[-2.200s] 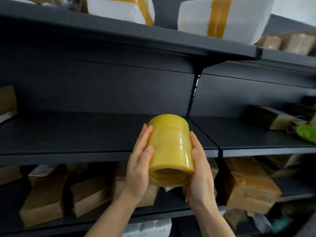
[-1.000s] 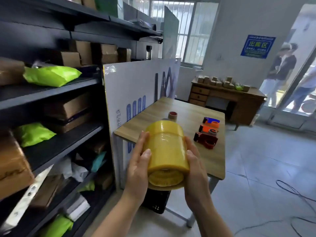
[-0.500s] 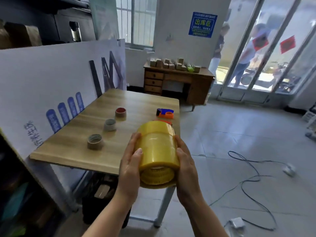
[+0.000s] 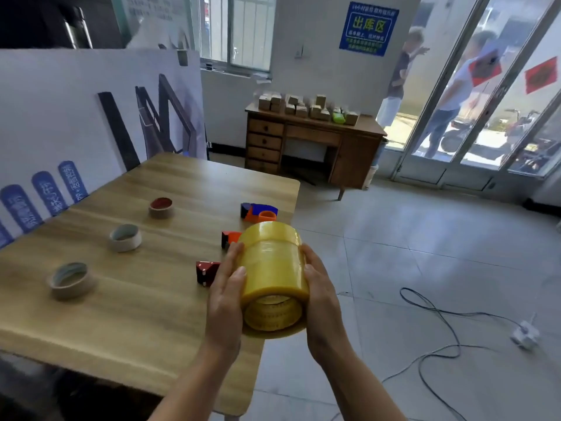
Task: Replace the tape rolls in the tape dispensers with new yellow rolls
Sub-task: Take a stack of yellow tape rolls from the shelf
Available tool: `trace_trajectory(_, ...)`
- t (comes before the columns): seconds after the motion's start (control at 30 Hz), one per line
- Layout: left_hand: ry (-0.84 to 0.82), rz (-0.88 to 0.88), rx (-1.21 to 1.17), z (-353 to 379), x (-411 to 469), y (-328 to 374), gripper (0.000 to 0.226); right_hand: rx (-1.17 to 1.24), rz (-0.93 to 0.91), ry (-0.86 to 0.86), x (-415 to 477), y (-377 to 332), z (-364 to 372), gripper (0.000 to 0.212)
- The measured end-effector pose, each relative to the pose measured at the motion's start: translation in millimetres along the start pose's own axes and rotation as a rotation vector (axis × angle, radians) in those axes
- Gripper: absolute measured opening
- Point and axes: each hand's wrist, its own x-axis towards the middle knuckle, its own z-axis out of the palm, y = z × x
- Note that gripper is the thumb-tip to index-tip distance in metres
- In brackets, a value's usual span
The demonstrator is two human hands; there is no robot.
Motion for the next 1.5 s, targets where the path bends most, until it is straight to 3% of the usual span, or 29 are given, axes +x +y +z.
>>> trace_trajectory(0.27, 0.066, -0.067, -0.013, 70, 93, -45, 0.035, -0.044, 0.062, -0.034, 117, 5, -55, 0.033)
trace_trajectory(0.87, 0.269, -0.253, 0.045, 141, 375, -142, 0.037, -0.115, 0.299, -0.157, 438, 35, -77, 0.034)
trace_trajectory(1.17, 0.456, -0.390, 0.108, 153, 501, -178, 0.039, -0.213, 0.477, -0.298, 587, 53, -65, 0.034)
trace_trajectory(1.27, 0.564, -0.433, 0.136, 153, 542, -192, 0.040, -0.284, 0.529, -0.393, 638, 67, -58, 0.026)
trace_trajectory(1.5, 0.732, -0.578, 0.004, 158, 607, -216, 0.033, -0.417, 0.635, -0.547, 731, 91, -42, 0.031)
